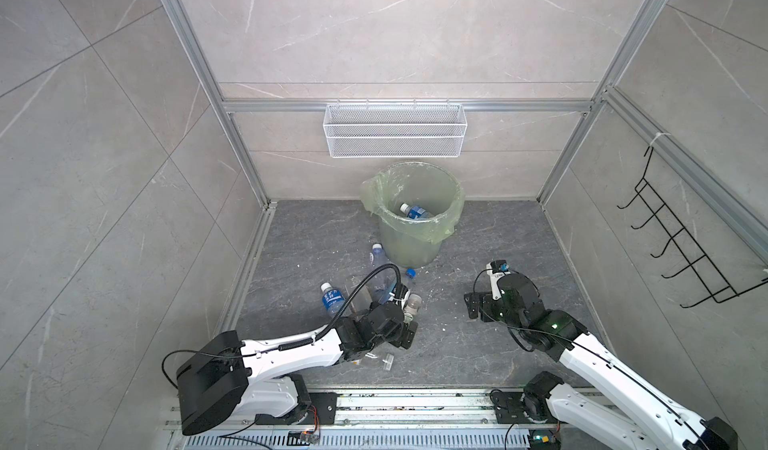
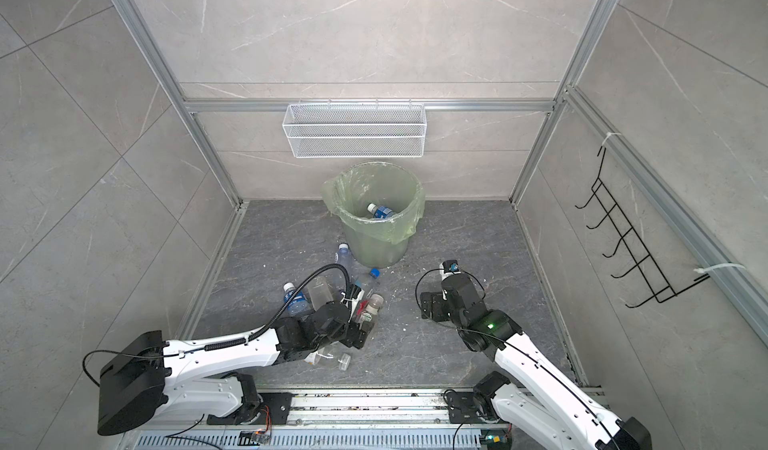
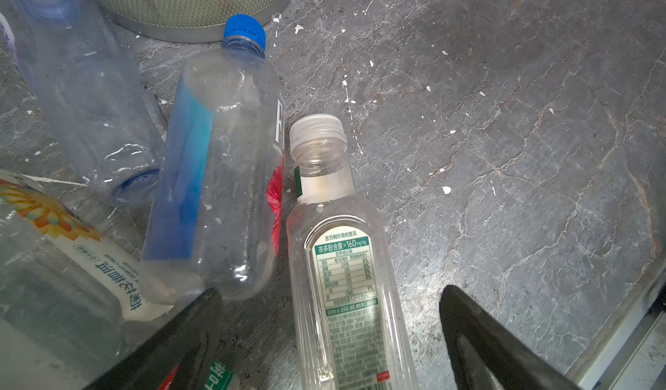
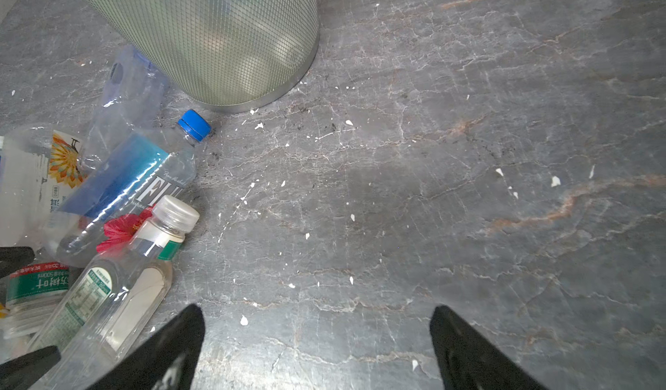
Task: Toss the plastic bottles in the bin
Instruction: 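Lower the left gripper onto the clear green-labelled tea bottle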
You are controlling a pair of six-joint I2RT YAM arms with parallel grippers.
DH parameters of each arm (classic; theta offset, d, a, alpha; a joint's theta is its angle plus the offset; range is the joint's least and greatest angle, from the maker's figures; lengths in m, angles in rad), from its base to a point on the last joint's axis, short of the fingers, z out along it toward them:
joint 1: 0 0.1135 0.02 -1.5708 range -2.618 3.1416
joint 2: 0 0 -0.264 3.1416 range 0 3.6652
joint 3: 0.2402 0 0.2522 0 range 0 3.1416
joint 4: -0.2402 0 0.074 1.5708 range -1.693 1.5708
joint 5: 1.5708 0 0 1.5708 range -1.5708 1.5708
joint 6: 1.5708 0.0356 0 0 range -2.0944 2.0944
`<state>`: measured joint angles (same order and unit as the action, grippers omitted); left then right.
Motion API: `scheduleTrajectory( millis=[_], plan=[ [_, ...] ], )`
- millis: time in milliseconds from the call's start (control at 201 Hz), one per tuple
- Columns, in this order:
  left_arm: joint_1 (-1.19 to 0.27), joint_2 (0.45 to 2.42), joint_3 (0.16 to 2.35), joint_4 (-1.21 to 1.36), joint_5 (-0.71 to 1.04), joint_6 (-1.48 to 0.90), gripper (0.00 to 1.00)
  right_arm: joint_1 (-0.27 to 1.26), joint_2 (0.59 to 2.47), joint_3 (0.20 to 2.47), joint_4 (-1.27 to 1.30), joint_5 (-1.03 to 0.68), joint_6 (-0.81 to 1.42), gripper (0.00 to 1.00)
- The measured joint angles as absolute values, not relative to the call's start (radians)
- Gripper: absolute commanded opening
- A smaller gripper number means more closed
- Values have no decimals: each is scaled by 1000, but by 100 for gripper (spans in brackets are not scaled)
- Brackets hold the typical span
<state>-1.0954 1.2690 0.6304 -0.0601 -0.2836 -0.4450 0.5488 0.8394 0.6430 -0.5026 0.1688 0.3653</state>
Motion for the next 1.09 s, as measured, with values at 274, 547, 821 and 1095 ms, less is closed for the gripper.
scheduleTrajectory(
  millis=[274,547,821,1095],
  plan=[
    [-1095,1346,662,-60,-270,-456,95,549,846,643,-506,172,368,99],
    [-1095,1416,677,-60,-248,-482,93,549,856,643,-506,171,368,100],
    [-1095,1450,677,-59,-226,-495,90,549,874,643,-505,171,368,100],
    [-1095,1480,702,-60,-214,-495,82,548,878,643,-505,172,368,100]
  ],
)
